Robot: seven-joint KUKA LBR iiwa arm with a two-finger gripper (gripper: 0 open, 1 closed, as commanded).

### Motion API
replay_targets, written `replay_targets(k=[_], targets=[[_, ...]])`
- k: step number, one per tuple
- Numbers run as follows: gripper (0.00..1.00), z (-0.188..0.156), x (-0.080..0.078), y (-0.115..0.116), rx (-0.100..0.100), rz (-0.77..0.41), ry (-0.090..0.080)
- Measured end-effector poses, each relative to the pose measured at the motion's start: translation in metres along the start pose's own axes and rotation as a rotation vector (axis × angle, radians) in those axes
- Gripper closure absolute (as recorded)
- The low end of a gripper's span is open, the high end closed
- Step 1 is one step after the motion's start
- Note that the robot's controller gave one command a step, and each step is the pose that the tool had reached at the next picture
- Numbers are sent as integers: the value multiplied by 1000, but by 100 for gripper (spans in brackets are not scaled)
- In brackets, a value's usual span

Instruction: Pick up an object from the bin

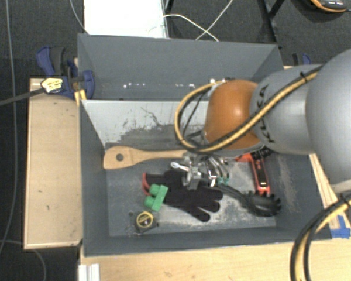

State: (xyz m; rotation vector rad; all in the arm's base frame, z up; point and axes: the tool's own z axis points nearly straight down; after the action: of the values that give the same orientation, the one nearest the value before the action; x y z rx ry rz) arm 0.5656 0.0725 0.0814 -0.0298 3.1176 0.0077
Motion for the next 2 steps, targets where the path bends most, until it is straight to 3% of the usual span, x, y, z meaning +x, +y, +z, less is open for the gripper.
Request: replay_targets(k=[1,2], targets=[[100,10,44,-8,-2,-127,-1],[100,-16,7,10,-1,-23,-13]])
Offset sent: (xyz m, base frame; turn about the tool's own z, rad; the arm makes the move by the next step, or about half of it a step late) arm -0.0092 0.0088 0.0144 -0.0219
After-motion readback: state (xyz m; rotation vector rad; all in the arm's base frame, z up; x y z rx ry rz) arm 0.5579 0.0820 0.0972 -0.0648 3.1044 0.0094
